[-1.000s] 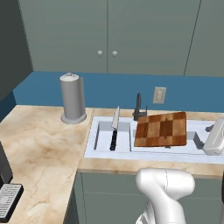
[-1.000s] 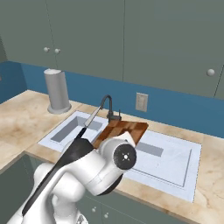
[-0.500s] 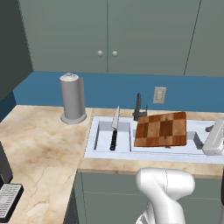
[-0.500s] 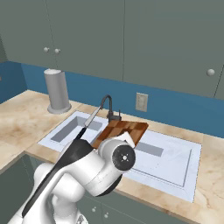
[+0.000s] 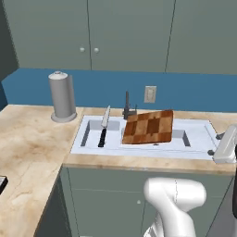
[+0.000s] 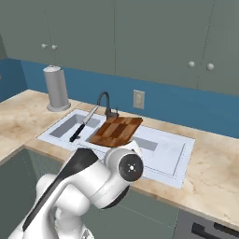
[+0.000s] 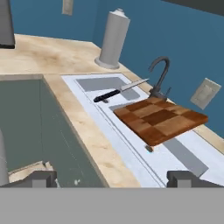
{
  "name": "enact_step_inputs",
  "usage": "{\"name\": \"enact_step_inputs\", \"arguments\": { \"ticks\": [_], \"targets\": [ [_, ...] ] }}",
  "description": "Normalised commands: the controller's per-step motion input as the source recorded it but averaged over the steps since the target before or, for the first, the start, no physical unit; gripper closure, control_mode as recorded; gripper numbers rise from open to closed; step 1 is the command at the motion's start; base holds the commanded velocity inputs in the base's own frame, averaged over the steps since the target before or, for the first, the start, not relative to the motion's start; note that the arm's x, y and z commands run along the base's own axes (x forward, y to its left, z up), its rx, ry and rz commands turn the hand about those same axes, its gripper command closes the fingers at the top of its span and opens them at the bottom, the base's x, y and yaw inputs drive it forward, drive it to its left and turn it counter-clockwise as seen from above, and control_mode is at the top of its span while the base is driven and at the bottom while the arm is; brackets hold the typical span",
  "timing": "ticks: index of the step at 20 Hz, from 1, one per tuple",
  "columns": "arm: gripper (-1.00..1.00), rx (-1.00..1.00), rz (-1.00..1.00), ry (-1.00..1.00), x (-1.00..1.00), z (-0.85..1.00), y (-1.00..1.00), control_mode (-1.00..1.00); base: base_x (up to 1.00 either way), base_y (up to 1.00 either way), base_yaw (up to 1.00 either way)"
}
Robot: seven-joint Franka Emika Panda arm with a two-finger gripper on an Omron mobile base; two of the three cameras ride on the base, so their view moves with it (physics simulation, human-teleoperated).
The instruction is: Move the cutting board and knife to the sink. Then move spray from the cabinet to the counter.
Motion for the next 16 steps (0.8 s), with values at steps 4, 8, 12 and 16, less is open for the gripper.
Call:
{"name": "enact_step_inputs", "arguments": {
  "ticks": [4,8,12,16],
  "targets": [
    [-1.0,0.0,0.0,0.0,0.0,0.0,0.0,1.0,-0.86,-0.74,0.0],
    [-1.0,0.0,0.0,0.0,0.0,0.0,0.0,1.0,-0.82,-0.51,0.0],
    [-1.0,0.0,0.0,0.0,0.0,0.0,0.0,1.0,-0.71,-0.19,0.13],
    [-1.0,0.0,0.0,0.0,0.0,0.0,0.0,1.0,-0.65,-0.21,0.21]
  ]
}}
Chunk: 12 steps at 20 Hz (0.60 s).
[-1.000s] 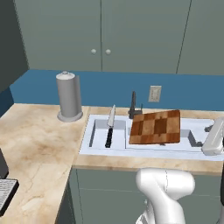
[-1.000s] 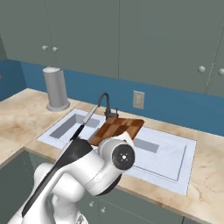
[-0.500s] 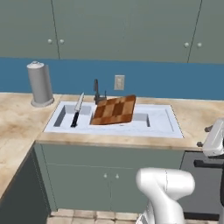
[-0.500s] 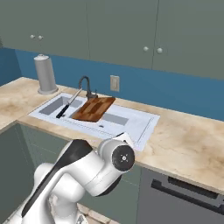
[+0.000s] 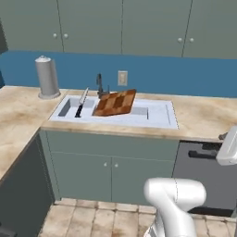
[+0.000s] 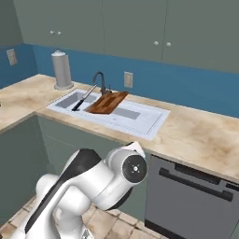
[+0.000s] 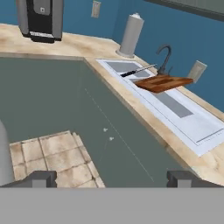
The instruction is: Move the cutting board and knife to the sink. Then move spray from the cabinet to the counter.
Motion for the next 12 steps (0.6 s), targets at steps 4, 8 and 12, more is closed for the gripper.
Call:
{"name": "enact_step_inputs", "arguments": {
  "ticks": [4,8,12],
  "targets": [
    [-1.0,0.0,0.0,0.0,0.0,0.0,0.0,1.0,-0.65,-0.11,0.22],
    [-1.0,0.0,0.0,0.0,0.0,0.0,0.0,1.0,-0.62,-0.01,0.33],
    [-1.0,0.0,0.0,0.0,0.0,0.0,0.0,1.0,-0.47,0.0,0.51]
  ]
}}
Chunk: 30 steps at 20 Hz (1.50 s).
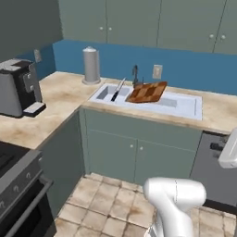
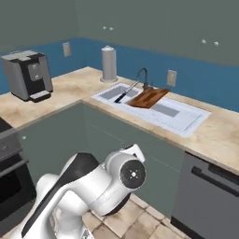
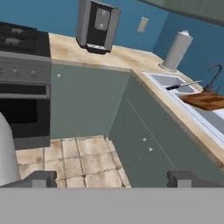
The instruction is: Move the cutting board and knife to the sink. Then move spray from the cabinet to the counter.
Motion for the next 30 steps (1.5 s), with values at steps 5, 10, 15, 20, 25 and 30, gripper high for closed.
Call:
{"name": "enact_step_inputs", "arguments": {
  "ticks": [5,10,15,20,25,30],
  "targets": [
    [-1.0,0.0,0.0,0.0,0.0,0.0,0.0,1.0,-0.35,0.0,0.64],
    [-1.0,0.0,0.0,0.0,0.0,0.0,0.0,1.0,-0.3,0.0,0.71],
    [-1.0,0.0,0.0,0.0,0.0,0.0,0.0,1.0,-0.17,0.0,0.77],
    [-1.0,0.0,0.0,0.0,0.0,0.0,0.0,1.0,-0.04,0.03,0.87],
    [-1.0,0.0,0.0,0.0,0.0,0.0,0.0,1.0,0.0,0.01,0.92],
    [-1.0,0.0,0.0,0.0,0.0,0.0,0.0,1.0,0.0,0.01,0.83]
  ]
}}
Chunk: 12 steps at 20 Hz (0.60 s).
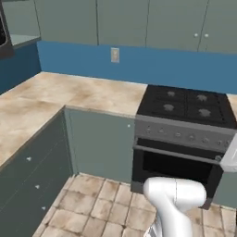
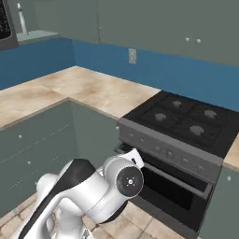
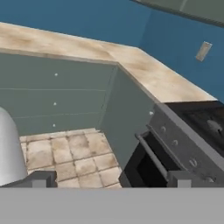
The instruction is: Move the cutting board and knife to the sink. Then move spray from the cabinet to the counter.
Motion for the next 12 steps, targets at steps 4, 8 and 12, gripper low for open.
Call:
{"name": "enact_step_inputs", "arguments": {
  "ticks": [4,8,12],
  "targets": [
    [-1.0,0.0,0.0,0.0,0.0,0.0,0.0,1.0,0.0,0.0,0.65],
    [-1.0,0.0,0.0,0.0,0.0,0.0,0.0,1.0,0.01,0.0,0.52],
    [-1.0,0.0,0.0,0.0,0.0,0.0,0.0,1.0,0.2,0.0,0.33]
  ]
}}
